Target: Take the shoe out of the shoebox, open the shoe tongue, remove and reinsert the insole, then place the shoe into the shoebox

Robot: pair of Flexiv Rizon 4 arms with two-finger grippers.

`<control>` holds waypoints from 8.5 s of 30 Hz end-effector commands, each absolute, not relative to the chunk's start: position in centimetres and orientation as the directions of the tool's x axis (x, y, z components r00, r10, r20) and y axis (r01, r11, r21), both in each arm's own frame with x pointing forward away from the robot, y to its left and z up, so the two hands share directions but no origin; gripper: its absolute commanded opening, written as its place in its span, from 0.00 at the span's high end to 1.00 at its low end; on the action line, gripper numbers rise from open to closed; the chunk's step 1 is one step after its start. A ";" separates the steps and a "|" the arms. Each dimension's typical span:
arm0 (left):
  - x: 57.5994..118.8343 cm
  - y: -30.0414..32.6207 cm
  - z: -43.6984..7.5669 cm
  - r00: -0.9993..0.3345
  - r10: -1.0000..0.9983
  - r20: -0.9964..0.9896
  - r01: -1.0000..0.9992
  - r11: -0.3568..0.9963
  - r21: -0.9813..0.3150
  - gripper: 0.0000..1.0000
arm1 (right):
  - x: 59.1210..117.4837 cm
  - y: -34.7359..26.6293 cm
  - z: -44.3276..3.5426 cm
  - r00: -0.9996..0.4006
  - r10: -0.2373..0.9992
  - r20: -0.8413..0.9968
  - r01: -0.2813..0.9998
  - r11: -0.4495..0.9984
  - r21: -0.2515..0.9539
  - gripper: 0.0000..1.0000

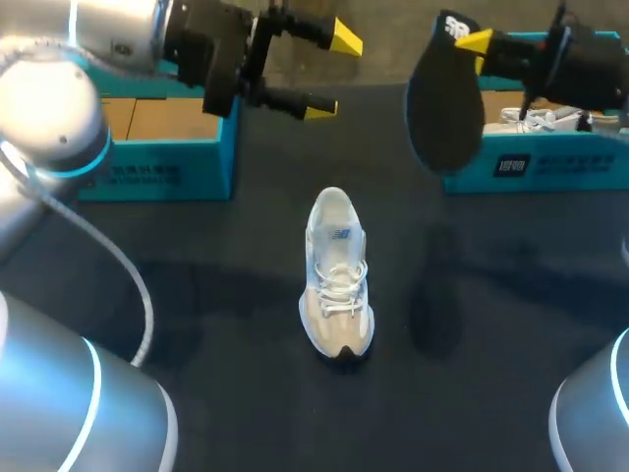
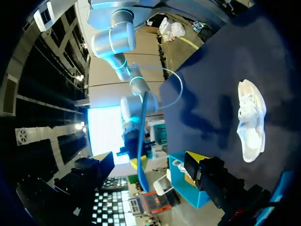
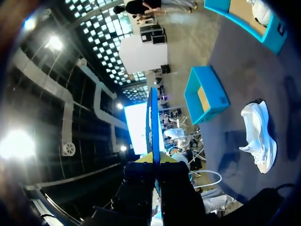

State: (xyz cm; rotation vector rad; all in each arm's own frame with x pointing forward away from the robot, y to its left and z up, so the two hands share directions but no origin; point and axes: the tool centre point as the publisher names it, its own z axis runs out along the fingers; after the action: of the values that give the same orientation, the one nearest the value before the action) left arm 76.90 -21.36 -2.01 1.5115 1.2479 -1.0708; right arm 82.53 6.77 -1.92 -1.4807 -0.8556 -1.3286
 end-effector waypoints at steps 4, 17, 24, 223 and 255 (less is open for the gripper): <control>75.8 -21.9 -2.9 0.105 -0.069 -0.992 0.988 -0.103 0.112 0.00 | 87.4 12.6 -2.2 0.223 -0.041 0.974 0.947 -0.227 -0.226 1.00; 75.8 -22.3 -3.0 0.158 -0.137 -0.978 0.985 -0.043 0.165 0.00 | 87.6 16.0 -3.3 0.271 -0.007 0.963 0.940 -0.213 -0.266 1.00; 76.1 -22.1 -3.3 0.173 -0.122 -0.977 0.984 -0.023 0.177 0.00 | 87.1 15.8 -3.6 0.299 0.042 0.953 0.939 -0.191 -0.287 1.00; 76.0 -19.1 -7.7 -0.747 0.082 0.660 -0.645 0.154 -0.749 1.00 | 75.9 3.8 -7.5 -0.163 0.105 0.981 0.982 -0.076 0.171 0.00; 77.7 -19.6 -9.5 -0.156 0.059 0.986 -0.987 0.027 -0.157 1.00 | 75.9 4.4 -6.9 -0.149 0.171 0.974 0.984 -0.070 0.163 0.00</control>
State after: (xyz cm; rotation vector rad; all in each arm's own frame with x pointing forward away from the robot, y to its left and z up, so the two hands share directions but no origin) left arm 77.68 -19.69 -9.48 1.0647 -1.2955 1.3309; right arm 75.81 3.80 -7.72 -1.2677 -1.3784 -1.3433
